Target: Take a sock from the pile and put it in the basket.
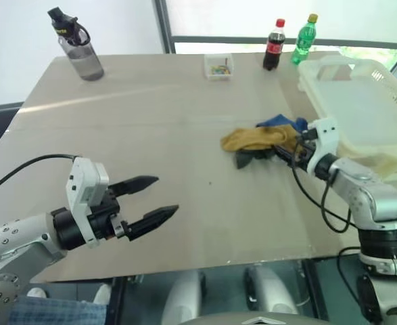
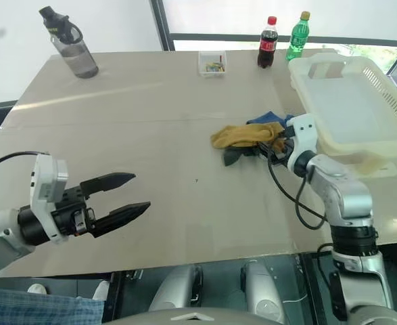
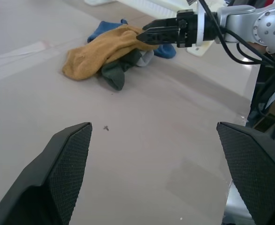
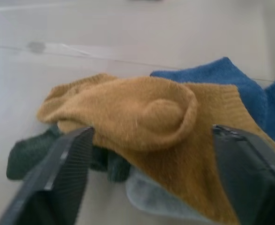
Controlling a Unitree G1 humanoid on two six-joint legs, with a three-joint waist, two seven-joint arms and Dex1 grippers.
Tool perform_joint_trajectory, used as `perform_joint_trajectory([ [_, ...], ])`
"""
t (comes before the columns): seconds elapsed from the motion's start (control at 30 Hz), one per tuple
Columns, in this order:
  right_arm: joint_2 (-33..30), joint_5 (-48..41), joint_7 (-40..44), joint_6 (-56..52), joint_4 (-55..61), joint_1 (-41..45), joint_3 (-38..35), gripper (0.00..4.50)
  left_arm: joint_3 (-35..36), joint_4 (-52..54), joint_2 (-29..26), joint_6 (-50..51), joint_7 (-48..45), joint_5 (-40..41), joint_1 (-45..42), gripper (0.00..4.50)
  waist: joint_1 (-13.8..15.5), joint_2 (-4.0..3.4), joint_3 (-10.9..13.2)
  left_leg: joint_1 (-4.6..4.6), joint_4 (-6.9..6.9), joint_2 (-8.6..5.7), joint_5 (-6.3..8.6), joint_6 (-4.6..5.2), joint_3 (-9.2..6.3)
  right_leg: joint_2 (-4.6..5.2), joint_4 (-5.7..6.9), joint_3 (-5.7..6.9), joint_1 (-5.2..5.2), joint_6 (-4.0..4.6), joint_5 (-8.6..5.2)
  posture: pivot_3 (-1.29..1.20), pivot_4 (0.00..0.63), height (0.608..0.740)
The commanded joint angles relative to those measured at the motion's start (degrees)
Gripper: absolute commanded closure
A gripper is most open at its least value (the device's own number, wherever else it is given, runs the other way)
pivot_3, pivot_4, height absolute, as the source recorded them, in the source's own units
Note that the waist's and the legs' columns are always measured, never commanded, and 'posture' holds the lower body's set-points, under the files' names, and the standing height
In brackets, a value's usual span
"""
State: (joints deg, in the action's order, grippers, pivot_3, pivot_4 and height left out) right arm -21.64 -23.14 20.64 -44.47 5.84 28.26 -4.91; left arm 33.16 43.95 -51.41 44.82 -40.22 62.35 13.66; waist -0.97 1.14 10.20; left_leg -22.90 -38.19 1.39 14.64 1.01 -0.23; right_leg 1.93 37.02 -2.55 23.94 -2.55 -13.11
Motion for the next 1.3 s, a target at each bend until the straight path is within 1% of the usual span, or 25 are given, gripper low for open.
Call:
perform_joint_trajectory([
  [0.03, 0.58, 0.26, -0.77, 0.17, 0.05, 1.34, -0.56, 2.42, 0.77, 0.47, -0.81, -0.22, 0.18, 0.77, -0.29, 0.00, 0.12, 0.00, 0.00, 0.00, 0.00, 0.00, 0.00, 0.00, -0.01, 0.00, 0.00, 0.00, -0.01, 0.00, 0.00, 0.00, 0.150, 0.740],
  [0.17, 1.49, 0.83, -1.15, 0.26, -0.41, 1.91, -0.11, 4.33, 0.72, 0.24, -0.88, -0.53, 0.22, 0.38, -0.26, 0.00, 0.01, 0.00, 0.00, -0.01, 0.00, -0.02, 0.00, 0.00, 0.01, 0.02, 0.00, -0.02, 0.00, 0.00, 0.00, 0.00, 0.150, 0.740],
  [0.2, 1.52, 0.97, -1.21, 0.25, -0.52, 1.96, -0.03, 4.42, 0.72, 0.20, -0.87, -0.55, 0.26, 0.36, -0.29, 0.00, 0.00, 0.00, 0.00, -0.01, 0.00, -0.02, 0.00, 0.00, 0.01, 0.02, 0.00, -0.01, 0.00, 0.00, 0.00, 0.00, 0.150, 0.740],
  [0.43, 1.25, 2.94, -0.73, 4.03, -1.07, 1.72, -0.84, 4.42, 1.18, -0.21, -0.62, -0.80, 0.15, 0.15, 0.01, 0.00, -0.03, -0.01, 0.01, 0.00, 0.00, -0.02, 0.00, 0.00, 0.01, 0.01, 0.01, 0.00, 0.00, 0.00, 0.00, 0.00, 0.150, 0.740],
  [0.53, -0.11, 3.09, 0.82, 4.31, 0.30, 1.11, -0.26, 4.42, 1.28, -0.44, -0.57, -0.90, -0.04, 0.04, 0.17, 0.00, -0.03, -0.01, 0.01, 0.00, 0.00, -0.01, 0.00, 0.00, 0.01, 0.01, 0.01, -0.01, 0.00, 0.00, 0.00, 0.00, 0.150, 0.740],
  [0.63, -0.88, 4.31, 0.95, 5.34, 1.12, 0.27, 0.48, 3.60, 1.35, -0.76, -0.59, -0.94, -0.25, -0.05, 0.21, 0.00, 0.01, -0.02, 0.01, 0.00, 0.00, -0.02, 0.00, 0.00, 0.01, 0.01, 0.01, 0.00, 0.00, 0.00, 0.00, 0.00, 0.150, 0.740],
  [0.67, -0.84, 4.89, 0.49, 5.83, 0.90, 0.20, 0.41, 3.16, 1.33, -0.88, -0.60, -0.97, -0.34, -0.14, 0.19, 0.00, -0.03, -0.02, 0.01, 0.00, 0.00, -0.02, 0.00, 0.00, 0.01, 0.01, 0.01, 0.00, 0.00, 0.00, 0.00, 0.00, 0.150, 0.740],
  [0.7, -0.71, 5.34, 0.03, 6.30, 0.60, 0.19, 0.24, 2.41, 1.27, -0.99, -0.59, -0.99, -0.40, -0.21, 0.15, 0.00, -0.04, -0.02, 0.01, 0.01, 0.00, -0.02, 0.00, 0.00, 0.01, 0.01, 0.01, -0.01, 0.00, 0.00, 0.00, 0.00, 0.150, 0.740],
  [0.73, -0.51, 5.60, -0.37, 6.55, 0.17, 0.32, -0.07, 2.15, 1.17, -1.10, -0.58, -1.03, -0.46, -0.32, 0.08, 0.00, -0.04, -0.02, 0.01, 0.01, 0.00, -0.02, 0.00, 0.00, 0.01, 0.01, 0.01, 0.00, 0.00, 0.00, 0.00, 0.00, 0.150, 0.740],
  [0.77, -0.36, 5.71, -0.61, 6.68, -0.03, 0.37, -0.28, 1.74, 1.16, -1.16, -0.53, -1.08, -0.57, -0.42, 0.12, 0.00, -0.05, -0.02, 0.01, 0.01, 0.00, -0.01, 0.00, 0.00, 0.01, 0.00, 0.01, 0.00, 0.00, 0.00, 0.00, 0.00, 0.150, 0.740],
  [0.8, -0.26, 5.79, -0.70, 6.77, -0.23, 0.45, -0.35, 1.22, 1.09, -1.27, -0.49, -1.14, -0.66, -0.52, 0.10, 0.00, -0.07, -0.02, 0.01, 0.01, 0.00, -0.01, 0.00, 0.00, 0.01, 0.00, 0.01, -0.01, 0.01, 0.00, 0.00, 0.00, 0.150, 0.740],
  [1.03, 0.88, 5.24, -1.63, 4.20, -0.77, 0.15, -0.90, 1.22, 1.18, -1.94, 0.39, -1.20, -0.32, 0.75, -0.25, 0.00, -0.08, -0.02, 0.01, 0.00, 0.00, -0.01, 0.00, 0.00, 0.02, 0.01, 0.01, -0.01, 0.01, 0.00, 0.00, 0.00, 0.150, 0.740],
  [1.07, 1.11, 4.93, -1.65, 3.65, -0.96, 0.18, -1.16, 1.61, 1.15, -1.98, 0.44, -1.18, -0.33, 0.87, -0.30, 0.00, -0.08, -0.02, 0.01, 0.00, 0.00, -0.01, 0.00, 0.00, 0.01, 0.01, 0.01, -0.01, 0.00, 0.00, 0.00, 0.00, 0.150, 0.740],
  [1.1, 1.45, 4.47, -1.79, 2.90, -0.96, 0.14, -1.55, 1.73, 1.18, -1.97, 0.46, -1.18, -0.37, 0.93, -0.27, 0.00, -0.08, -0.02, 0.01, 0.00, 0.00, -0.01, 0.00, 0.00, 0.01, 0.01, 0.01, -0.01, 0.01, 0.00, 0.00, 0.00, 0.150, 0.740],
  [1.13, 1.70, 4.16, -1.88, 2.34, -0.93, 0.12, -1.83, 2.01, 1.20, -1.96, 0.48, -1.18, -0.40, 0.99, -0.24, 0.00, -0.08, -0.02, 0.01, 0.00, 0.00, -0.01, 0.00, 0.00, 0.01, 0.01, 0.01, -0.01, 0.00, 0.00, 0.00, 0.00, 0.150, 0.740],
  [1.23, 1.61, 3.69, -1.69, 0.27, -1.12, -0.04, -1.80, 3.41, 0.98, -2.22, 0.42, -1.26, -0.41, 0.97, -0.53, 0.00, -0.08, -0.02, 0.01, 0.01, 0.00, -0.01, 0.00, 0.00, 0.01, 0.01, 0.01, -0.01, 0.00, 0.00, 0.00, 0.00, 0.150, 0.740],
  [1.27, 1.63, 3.62, -1.67, -0.02, -1.15, -0.14, -1.80, 3.76, 0.89, -2.32, 0.40, -1.30, -0.42, 0.96, -0.69, 0.00, -0.07, -0.02, 0.01, 0.01, 0.00, -0.01, 0.00, 0.00, 0.01, 0.01, 0.01, -0.01, 0.00, 0.00, 0.00, 0.00, 0.150, 0.740],
  [1.3, 1.69, 3.60, -1.68, -0.16, -1.13, -0.19, -1.83, 4.28, 0.85, -2.39, 0.38, -1.32, -0.46, 0.94, -0.78, 0.00, -0.08, -0.02, 0.01, 0.00, 0.00, -0.01, 0.00, 0.00, 0.01, 0.01, 0.01, -0.01, 0.00, 0.00, 0.00, 0.00, 0.150, 0.740],
])
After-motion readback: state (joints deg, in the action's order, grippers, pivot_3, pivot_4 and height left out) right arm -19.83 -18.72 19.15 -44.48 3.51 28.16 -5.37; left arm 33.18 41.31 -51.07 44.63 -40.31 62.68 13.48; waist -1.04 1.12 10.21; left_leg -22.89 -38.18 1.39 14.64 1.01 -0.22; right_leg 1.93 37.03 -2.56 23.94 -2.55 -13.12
